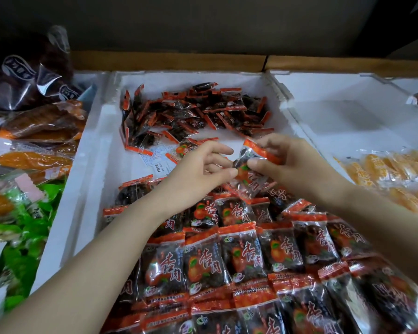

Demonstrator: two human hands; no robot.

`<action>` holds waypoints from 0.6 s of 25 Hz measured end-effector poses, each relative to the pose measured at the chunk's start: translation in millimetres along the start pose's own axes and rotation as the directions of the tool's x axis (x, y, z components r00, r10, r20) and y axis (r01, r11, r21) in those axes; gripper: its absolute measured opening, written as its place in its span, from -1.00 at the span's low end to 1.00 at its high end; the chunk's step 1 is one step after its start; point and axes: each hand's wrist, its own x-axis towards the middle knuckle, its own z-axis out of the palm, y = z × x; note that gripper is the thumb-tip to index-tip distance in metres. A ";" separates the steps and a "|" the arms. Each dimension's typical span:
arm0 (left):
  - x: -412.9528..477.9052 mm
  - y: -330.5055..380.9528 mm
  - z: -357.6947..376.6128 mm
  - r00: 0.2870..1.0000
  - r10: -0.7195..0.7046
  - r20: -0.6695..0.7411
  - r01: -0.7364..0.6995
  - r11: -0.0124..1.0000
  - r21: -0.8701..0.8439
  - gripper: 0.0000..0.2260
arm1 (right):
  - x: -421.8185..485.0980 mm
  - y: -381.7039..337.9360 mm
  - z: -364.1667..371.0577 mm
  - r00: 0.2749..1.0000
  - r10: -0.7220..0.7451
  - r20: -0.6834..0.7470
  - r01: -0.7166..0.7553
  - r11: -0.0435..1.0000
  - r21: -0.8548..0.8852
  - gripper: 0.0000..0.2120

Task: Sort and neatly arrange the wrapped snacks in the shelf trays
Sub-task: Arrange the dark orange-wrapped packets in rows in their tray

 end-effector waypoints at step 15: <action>-3.3 -12.4 6.5 0.975 -0.051 0.214 -0.090 0.798 0.596 -0.76 | 6.4 46.6 2.5 0.962 -0.024 0.271 0.144 0.890 -0.433 -0.82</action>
